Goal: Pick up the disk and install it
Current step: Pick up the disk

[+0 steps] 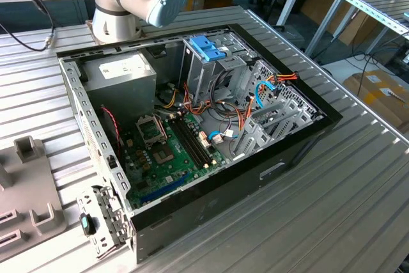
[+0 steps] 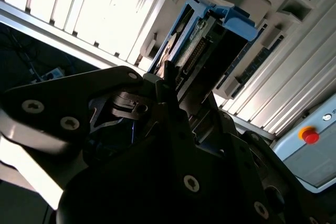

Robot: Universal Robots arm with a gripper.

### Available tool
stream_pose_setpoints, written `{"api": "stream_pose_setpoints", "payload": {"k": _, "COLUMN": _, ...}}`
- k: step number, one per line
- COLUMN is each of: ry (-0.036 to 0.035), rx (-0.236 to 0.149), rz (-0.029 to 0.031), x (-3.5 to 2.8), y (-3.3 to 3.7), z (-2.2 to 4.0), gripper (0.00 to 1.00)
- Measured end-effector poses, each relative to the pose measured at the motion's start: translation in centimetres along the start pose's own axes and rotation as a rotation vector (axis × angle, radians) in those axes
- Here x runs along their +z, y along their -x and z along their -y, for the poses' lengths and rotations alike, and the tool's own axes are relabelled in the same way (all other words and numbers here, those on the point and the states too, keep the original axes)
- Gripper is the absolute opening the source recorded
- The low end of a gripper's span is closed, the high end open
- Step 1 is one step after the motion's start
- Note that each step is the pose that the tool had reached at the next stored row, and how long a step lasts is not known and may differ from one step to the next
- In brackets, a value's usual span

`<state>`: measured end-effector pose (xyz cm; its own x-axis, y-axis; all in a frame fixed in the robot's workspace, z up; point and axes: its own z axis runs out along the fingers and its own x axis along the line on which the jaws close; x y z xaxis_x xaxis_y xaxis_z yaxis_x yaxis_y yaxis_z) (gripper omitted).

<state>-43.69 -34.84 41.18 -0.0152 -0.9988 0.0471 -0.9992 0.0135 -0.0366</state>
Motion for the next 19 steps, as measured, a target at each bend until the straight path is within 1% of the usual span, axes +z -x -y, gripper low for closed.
{"api": "stream_pose_setpoints", "payload": {"k": 6, "ry": 0.0000, "rx": 0.000, "rz": -0.0021, "x": -0.53, "y": 0.08, "z": 0.02, "gripper": 0.35}}
{"api": "stream_pose_setpoints", "payload": {"k": 8, "ry": -0.0001, "rx": 0.000, "rz": -0.0040, "x": -0.82, "y": 0.15, "z": 0.03, "gripper": 0.35}}
{"api": "stream_pose_setpoints", "payload": {"k": 12, "ry": -0.0002, "rx": 0.000, "rz": -0.0057, "x": -1.05, "y": 0.24, "z": 0.03, "gripper": 0.35}}
{"api": "stream_pose_setpoints", "payload": {"k": 15, "ry": -0.0002, "rx": 0.000, "rz": -0.0083, "x": -1.44, "y": 0.37, "z": 0.05, "gripper": 0.35}}
{"api": "stream_pose_setpoints", "payload": {"k": 19, "ry": -0.0002, "rx": 0.000, "rz": -0.0095, "x": -1.62, "y": 0.41, "z": 0.05, "gripper": 0.35}}
